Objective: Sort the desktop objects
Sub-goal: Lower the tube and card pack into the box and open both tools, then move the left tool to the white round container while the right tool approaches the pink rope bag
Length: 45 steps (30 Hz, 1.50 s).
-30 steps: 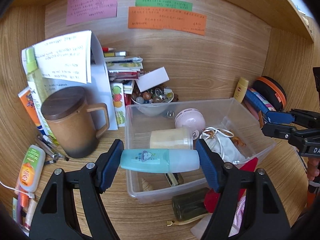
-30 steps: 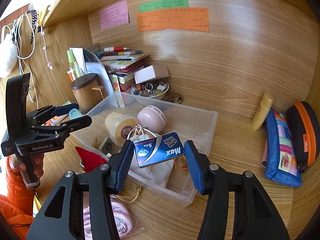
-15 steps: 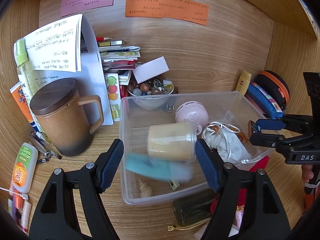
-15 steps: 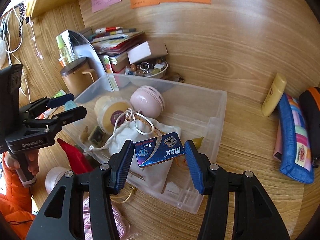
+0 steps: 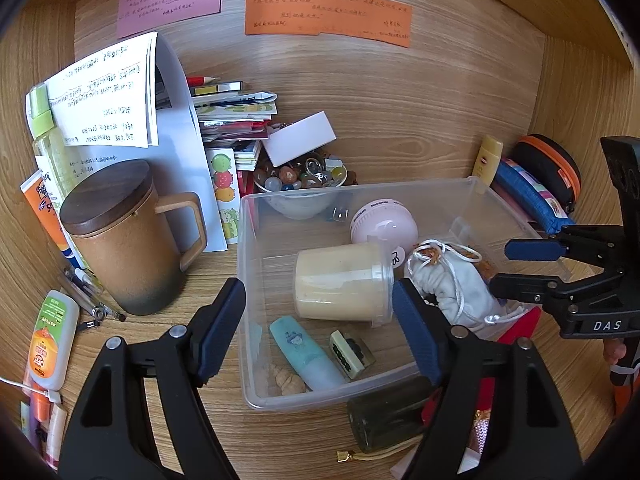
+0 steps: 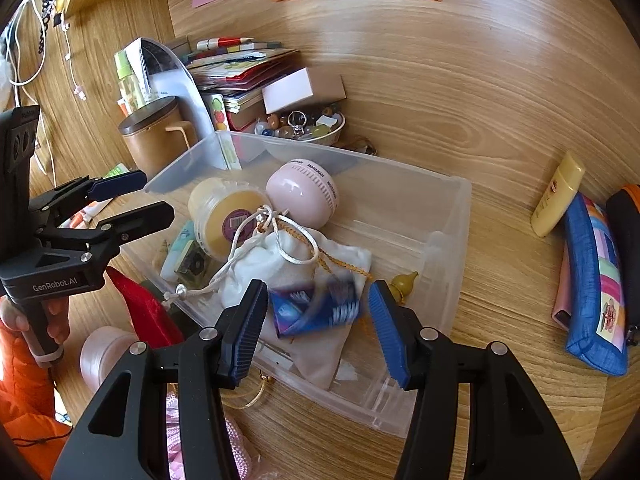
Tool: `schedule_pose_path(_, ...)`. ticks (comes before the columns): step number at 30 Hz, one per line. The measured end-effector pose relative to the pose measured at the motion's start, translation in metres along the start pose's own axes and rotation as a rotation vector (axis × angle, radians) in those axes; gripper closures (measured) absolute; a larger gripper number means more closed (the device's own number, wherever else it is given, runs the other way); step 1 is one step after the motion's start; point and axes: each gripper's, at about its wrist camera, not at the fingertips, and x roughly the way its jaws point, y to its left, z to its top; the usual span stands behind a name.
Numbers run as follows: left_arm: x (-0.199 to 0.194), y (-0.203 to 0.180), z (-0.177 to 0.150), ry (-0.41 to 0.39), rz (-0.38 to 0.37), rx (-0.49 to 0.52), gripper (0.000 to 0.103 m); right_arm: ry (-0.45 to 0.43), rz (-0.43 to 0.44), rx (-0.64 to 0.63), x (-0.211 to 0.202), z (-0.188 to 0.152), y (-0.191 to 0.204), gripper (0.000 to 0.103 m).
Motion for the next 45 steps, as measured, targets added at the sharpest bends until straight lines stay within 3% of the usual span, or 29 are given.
schedule_pose_path(11, -0.005, 0.002, 0.001, 0.008, -0.024, -0.029, 0.027, -0.02, -0.026, 0.004, -0.013, 0.0, 0.003, 0.052)
schedule_pose_path(15, -0.016, 0.002, 0.002, -0.015, -0.017, -0.028, 0.019, -0.063, -0.056, 0.01, -0.028, -0.002, 0.004, 0.034)
schedule_pose_path(26, -0.044, -0.004, -0.01, -0.045, 0.0, -0.023, 0.008, -0.105, -0.061, 0.045, -0.057, -0.019, 0.009, 0.02)
schedule_pose_path(45, -0.062, -0.04, -0.059, 0.025, -0.036, 0.031, 0.004, -0.079, -0.038, 0.073, -0.079, -0.075, 0.026, 0.019)
